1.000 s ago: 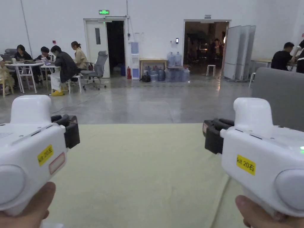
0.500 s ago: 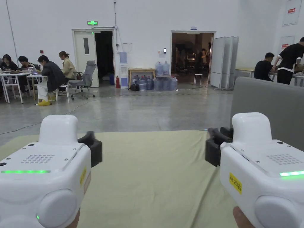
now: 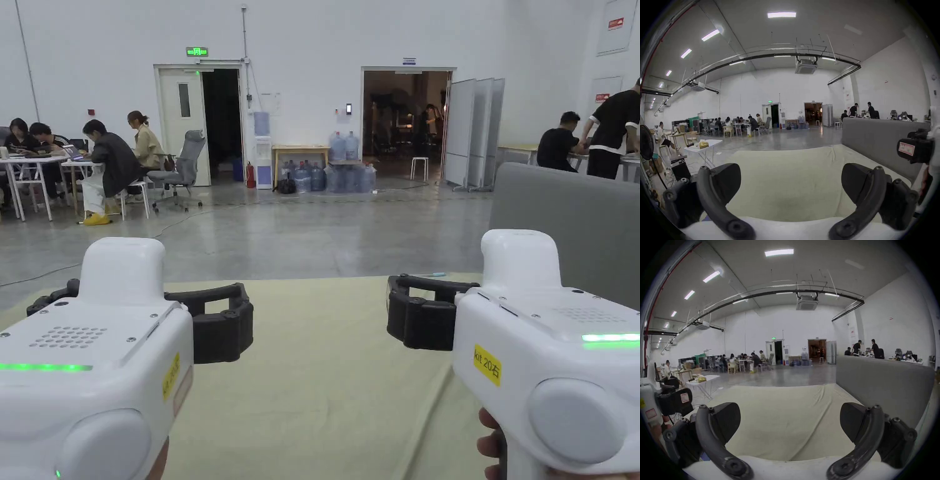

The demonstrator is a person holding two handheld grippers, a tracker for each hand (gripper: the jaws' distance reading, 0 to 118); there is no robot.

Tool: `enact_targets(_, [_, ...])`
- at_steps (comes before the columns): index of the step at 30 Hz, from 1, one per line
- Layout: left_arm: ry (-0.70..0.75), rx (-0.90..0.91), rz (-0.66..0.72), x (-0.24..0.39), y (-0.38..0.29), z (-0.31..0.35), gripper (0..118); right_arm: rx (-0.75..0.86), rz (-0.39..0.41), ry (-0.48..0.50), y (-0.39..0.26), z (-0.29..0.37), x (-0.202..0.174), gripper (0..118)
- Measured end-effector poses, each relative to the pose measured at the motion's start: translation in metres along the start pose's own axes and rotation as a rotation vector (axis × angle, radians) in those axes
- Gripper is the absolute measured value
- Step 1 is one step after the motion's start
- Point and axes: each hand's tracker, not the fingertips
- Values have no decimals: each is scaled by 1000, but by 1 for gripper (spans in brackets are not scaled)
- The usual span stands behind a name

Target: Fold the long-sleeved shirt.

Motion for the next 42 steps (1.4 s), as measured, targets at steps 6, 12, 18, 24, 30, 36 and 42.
enact_targets(6, [-25,-16,5,5,-1,4,118,-16,-36,46,1,-3,0,118])
enact_targets(12, [-31,-27,2,7,0,2,118,-6,-11,44,1,-1,-4,118])
enact_targets(18, [-42,-29,6,6,0,0,118,-6,6,36,1,-2,-7,118])
enact_targets(24, [-54,-41,23,3,0,0,118,-10,-2,37,1,-3,-7,118])
enact_targets(30, [-52,-43,16,2,1,2,118,-11,-12,52,2,-4,-9,118])
enact_targets(36, [-53,-43,19,1,1,2,118,-13,-19,60,3,-4,-11,118])
enact_targets(42, [-55,-47,17,0,1,1,118,-14,-9,50,3,-5,-12,118])
